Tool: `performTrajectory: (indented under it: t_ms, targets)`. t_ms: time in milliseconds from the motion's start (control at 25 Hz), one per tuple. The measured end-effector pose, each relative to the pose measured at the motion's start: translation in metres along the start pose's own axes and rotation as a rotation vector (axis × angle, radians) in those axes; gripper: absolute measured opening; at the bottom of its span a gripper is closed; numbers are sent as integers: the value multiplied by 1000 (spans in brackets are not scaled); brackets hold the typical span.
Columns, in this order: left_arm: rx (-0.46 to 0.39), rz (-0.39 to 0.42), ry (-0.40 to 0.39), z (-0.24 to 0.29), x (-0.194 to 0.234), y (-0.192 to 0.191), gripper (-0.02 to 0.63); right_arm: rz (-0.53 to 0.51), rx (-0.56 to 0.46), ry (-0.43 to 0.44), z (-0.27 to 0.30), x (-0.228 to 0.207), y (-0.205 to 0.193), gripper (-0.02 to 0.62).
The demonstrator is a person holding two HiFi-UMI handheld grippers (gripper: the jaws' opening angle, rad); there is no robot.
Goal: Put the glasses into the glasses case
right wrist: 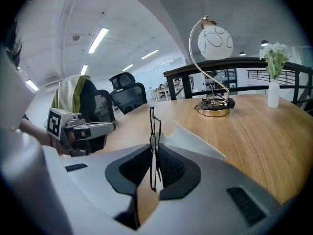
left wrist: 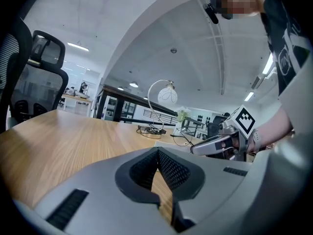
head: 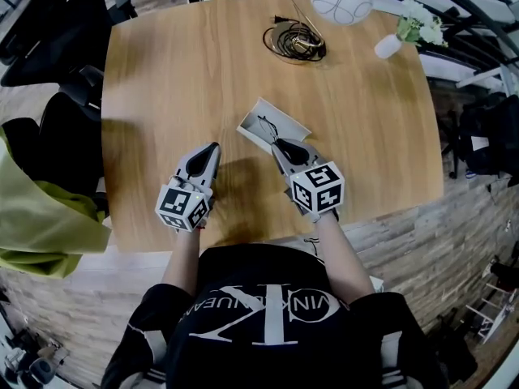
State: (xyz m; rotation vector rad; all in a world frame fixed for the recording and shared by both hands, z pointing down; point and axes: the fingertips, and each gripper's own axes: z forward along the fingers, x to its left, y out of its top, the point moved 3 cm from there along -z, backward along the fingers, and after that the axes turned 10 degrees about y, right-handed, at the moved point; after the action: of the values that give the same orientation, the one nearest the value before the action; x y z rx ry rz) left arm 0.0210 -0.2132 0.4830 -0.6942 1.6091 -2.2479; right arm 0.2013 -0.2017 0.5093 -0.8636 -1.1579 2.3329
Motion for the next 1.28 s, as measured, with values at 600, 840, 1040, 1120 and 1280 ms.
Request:
performTrajectory:
  t_ms: [600,840,1040,1120,1280]
  targets:
    - [4,-15,65,1,11,-3,15,-231,205,58,30,-17,3,58]
    - [0,-23,79,4,12,-4,15,-215,247,124,34,-22,2,58]
    - [5,-29,79,5,12,-6,15,-186,291,173,36,-25,1,58]
    - [6,-31,80,5,12,-7,15,-195,324,181,36,-26,2,58]
    - [2,-36,90,4,16,-7,15,-203,409,211,35,-23,-2,58]
